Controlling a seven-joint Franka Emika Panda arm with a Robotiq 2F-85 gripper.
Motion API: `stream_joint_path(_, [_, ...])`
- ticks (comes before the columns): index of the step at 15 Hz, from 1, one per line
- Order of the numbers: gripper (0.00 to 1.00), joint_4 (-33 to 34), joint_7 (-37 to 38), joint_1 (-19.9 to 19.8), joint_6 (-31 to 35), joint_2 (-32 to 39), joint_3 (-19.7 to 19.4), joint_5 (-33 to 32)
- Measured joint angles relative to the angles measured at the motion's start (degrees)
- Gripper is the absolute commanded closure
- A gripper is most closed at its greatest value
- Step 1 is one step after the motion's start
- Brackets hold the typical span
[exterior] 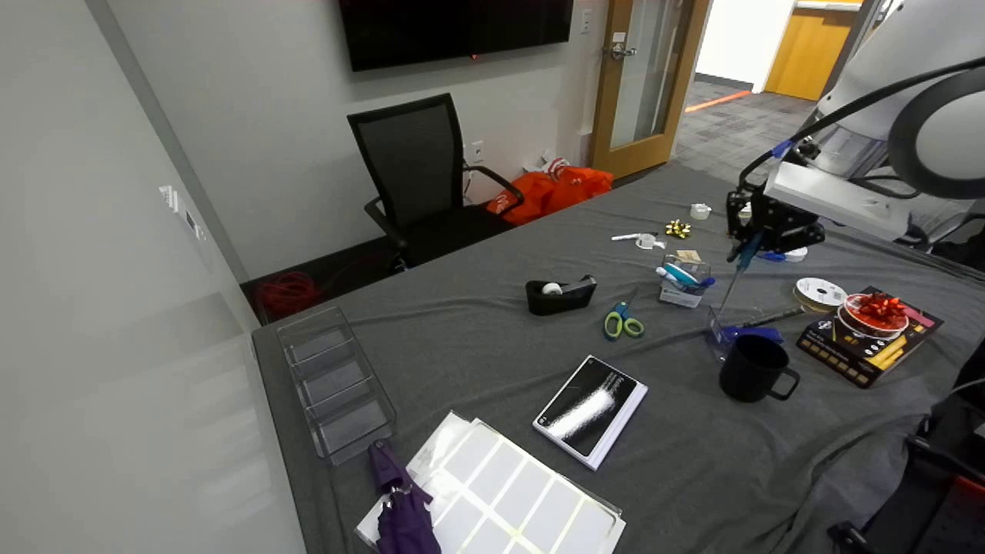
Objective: Remove the scissors from the cup
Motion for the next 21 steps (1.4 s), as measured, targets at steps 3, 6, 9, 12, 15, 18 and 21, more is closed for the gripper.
stream_joint_path(3, [0.97,-0.6,3.2,-1.2,10.8,4.4,2.9,2.0])
stream_joint_path(6, [0.97,-0.9,2.9,-0.9,23.0,12.4,4.4,7.4])
stream_joint_path(9, [0.97,0.0,-1.7,0.7,32.2,20.1,6.4,19.0])
stream_joint_path(12, [0.97,3.3,-2.6,-0.5,35.4,25.5,11.1,24.4])
stream_joint_path(15, [0.97,6.8,-2.6,-2.9,35.0,30.4,13.7,24.6])
stream_joint_path(18, [0.97,9.5,-3.1,-3.6,31.5,34.8,13.1,24.4])
stream_joint_path(21, [0.97,12.2,-4.1,-3.3,27.9,38.2,11.6,24.2])
